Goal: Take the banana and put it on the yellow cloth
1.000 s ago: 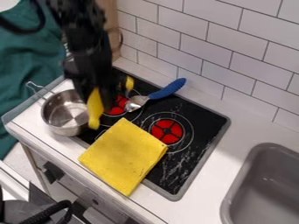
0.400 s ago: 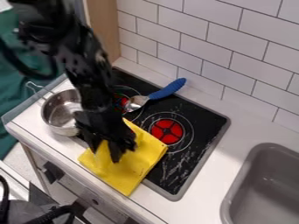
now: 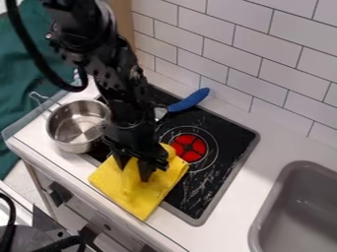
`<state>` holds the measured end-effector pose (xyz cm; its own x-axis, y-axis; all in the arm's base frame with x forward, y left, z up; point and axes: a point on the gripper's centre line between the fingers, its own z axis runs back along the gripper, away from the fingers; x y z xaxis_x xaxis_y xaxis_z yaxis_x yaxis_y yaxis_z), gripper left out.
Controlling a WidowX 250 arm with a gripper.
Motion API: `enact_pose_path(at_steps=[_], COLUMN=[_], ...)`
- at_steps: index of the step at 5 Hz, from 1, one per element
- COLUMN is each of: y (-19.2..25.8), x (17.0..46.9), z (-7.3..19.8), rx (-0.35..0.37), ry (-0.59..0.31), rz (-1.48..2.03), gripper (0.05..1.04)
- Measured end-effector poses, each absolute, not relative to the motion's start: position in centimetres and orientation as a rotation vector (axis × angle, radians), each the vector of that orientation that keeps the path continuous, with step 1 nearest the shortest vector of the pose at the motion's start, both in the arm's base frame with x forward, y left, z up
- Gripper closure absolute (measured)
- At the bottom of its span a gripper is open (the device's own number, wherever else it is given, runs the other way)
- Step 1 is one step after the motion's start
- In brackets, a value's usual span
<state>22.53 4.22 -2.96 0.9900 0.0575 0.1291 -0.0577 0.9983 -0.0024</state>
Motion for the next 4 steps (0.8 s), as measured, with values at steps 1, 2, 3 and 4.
enact_pose_path(at_steps=[1,2,3,4], y=[4.0,4.0,3.8,3.7], x=[22.6,22.4,22.3,23.0], z=[-3.6,-3.8,-3.5,0.1], rx=[-0.015,-0.024,-0.034,-0.015], ry=[-0.113,-0.089,-0.081,-0.133], rz=[0.084,0.097,0.088,0.106], gripper=[0.521,0.216,0.062,0.072])
